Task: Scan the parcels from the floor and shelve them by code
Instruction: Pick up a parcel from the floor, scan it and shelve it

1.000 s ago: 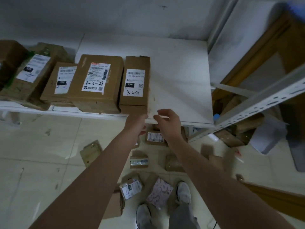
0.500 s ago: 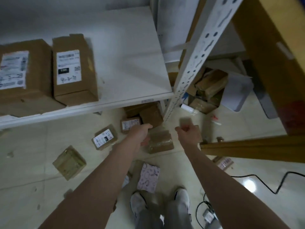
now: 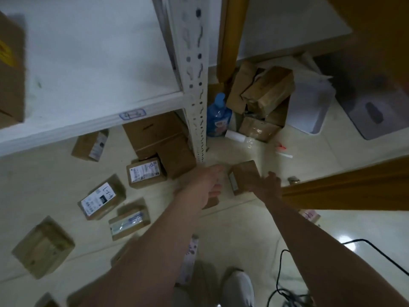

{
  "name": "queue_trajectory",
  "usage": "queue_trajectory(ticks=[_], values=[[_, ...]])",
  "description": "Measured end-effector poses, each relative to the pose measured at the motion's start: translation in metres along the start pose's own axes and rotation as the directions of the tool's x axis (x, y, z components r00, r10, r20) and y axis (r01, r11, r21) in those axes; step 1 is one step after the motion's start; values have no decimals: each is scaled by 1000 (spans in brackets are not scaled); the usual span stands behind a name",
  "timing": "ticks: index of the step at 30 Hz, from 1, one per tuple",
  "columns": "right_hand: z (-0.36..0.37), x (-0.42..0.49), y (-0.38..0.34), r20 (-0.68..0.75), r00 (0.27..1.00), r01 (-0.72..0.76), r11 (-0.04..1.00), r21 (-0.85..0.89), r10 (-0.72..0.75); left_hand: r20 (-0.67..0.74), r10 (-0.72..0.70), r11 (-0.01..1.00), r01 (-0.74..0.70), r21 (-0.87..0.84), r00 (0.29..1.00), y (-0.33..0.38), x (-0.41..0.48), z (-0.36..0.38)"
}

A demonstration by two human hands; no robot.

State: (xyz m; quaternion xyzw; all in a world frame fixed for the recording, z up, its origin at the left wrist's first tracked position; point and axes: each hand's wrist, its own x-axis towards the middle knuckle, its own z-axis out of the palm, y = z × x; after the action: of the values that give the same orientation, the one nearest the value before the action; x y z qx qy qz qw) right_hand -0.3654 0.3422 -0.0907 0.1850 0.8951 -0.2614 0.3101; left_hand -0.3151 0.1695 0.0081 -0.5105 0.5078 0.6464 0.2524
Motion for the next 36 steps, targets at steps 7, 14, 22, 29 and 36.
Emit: queue_trajectory(ticks=[7,14,22,29,36], values=[[65,78,20,17,1000,22,998,-51,-22,35,0,999,2,-42,999,-32,86,1],[97,92,33,-79,997,20,997,-68,-26,2,15,999,-15,-52,1000,-35,108,-22],[36,-31,-2,-21,983,-128,765,631,181,-1,-8,996,8,-90,1000,-19,-7,-38],[-88,-207,-62,121,990,-139,462,876,68,-55,79,975,-89,-206,995,23,-176,-44],[-210,-375,-101,116,991,-92,300,950,-64,33,144,905,-118,-408,989,50,-351,-51]])
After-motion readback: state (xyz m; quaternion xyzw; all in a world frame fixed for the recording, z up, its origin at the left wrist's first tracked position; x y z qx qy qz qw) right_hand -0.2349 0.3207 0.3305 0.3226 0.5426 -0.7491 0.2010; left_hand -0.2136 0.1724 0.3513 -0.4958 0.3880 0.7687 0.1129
